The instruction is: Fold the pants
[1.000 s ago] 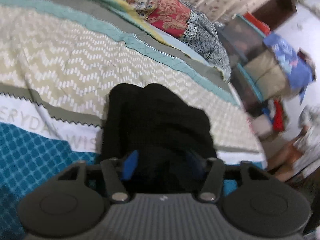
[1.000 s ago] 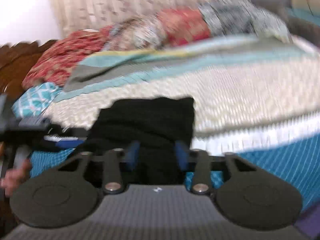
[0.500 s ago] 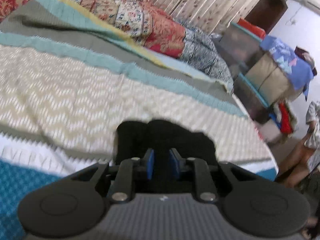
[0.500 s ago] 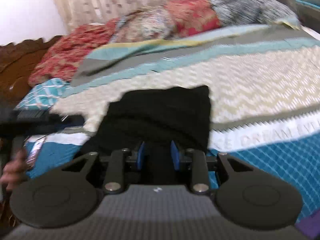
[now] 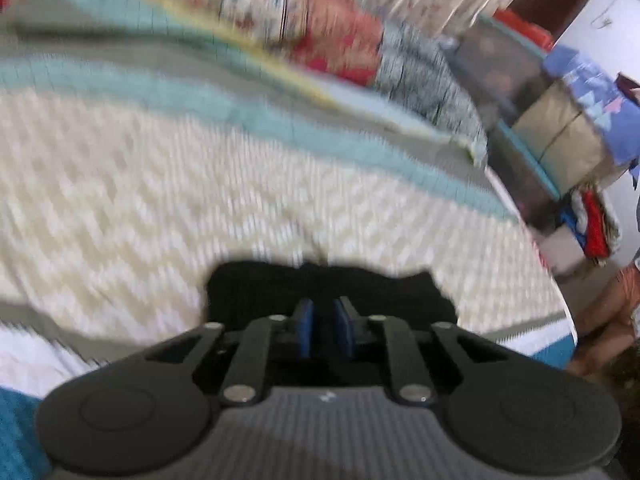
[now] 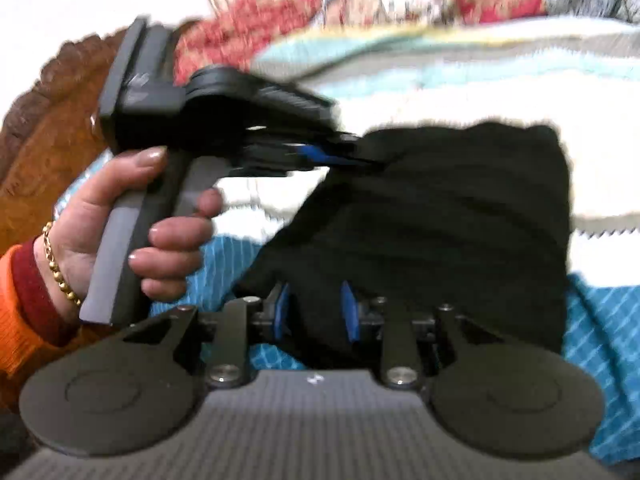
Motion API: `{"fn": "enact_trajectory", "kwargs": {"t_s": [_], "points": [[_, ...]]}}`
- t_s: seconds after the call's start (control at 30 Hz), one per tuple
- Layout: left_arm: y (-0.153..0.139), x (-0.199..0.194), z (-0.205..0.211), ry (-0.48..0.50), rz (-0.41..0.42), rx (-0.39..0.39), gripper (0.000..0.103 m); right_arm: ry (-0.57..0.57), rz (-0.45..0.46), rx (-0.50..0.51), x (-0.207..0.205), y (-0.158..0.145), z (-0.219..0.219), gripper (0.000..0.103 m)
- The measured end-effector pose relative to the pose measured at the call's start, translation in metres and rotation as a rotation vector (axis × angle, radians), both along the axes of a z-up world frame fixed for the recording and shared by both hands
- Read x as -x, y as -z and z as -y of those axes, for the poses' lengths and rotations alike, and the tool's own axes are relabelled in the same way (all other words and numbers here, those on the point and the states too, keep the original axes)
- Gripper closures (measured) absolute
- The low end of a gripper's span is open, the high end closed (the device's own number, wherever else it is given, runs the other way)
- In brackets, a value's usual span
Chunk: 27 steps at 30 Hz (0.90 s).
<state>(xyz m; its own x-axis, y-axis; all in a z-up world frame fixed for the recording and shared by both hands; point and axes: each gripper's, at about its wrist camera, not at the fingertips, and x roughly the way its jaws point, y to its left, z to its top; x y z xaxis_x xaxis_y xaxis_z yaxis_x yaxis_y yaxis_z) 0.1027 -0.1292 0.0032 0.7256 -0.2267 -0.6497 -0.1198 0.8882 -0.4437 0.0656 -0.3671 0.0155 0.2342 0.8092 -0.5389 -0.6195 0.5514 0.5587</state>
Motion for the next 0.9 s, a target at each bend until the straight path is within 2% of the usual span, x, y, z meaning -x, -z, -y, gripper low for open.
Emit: {"fn": "enact_trajectory", "kwargs": {"t_s": [0.13,0.2,0.27,0.33,0.43,0.5,0.57,0.73,0.8,0.9], "points": [[-0.024,0.023,-0.005,-0.029,0.062,0.032,0.081,0.158,0.006,-0.068,-0.009,0.001,0.046,0.069],[-0.028,0.03,0.0,-0.025,0.075,0.031,0.073,0.252,-0.009,-0.093,-0.015,0.008,0.074,0.068],[-0.025,0.037,0.014,0.009,0.076,0.024,0.068,0.337,-0.033,-0.091,-0.021,0.018,0.101,0.064],[-0.016,0.04,0.028,0.049,0.064,-0.023,0.067,0.423,-0.072,-0.066,-0.027,0.033,0.125,0.064],[0.011,0.04,0.045,0.073,-0.008,-0.089,0.064,0.502,-0.174,-0.087,-0.032,0.058,0.149,0.064],[0.033,0.041,0.046,0.046,-0.086,-0.111,0.065,0.528,-0.217,-0.073,-0.027,0.071,0.156,0.064],[0.04,0.047,0.045,0.036,-0.067,-0.103,0.065,0.525,-0.25,-0.078,-0.025,0.083,0.157,0.065],[0.03,0.045,0.042,0.028,-0.08,-0.088,0.064,0.51,-0.246,-0.087,-0.025,0.077,0.16,0.064],[0.019,0.048,0.039,0.02,-0.055,-0.107,0.053,0.508,-0.241,-0.089,-0.028,0.075,0.161,0.063],[0.003,0.055,0.029,-0.001,-0.011,-0.141,0.037,0.502,-0.181,-0.118,-0.031,0.065,0.163,0.059]]}}
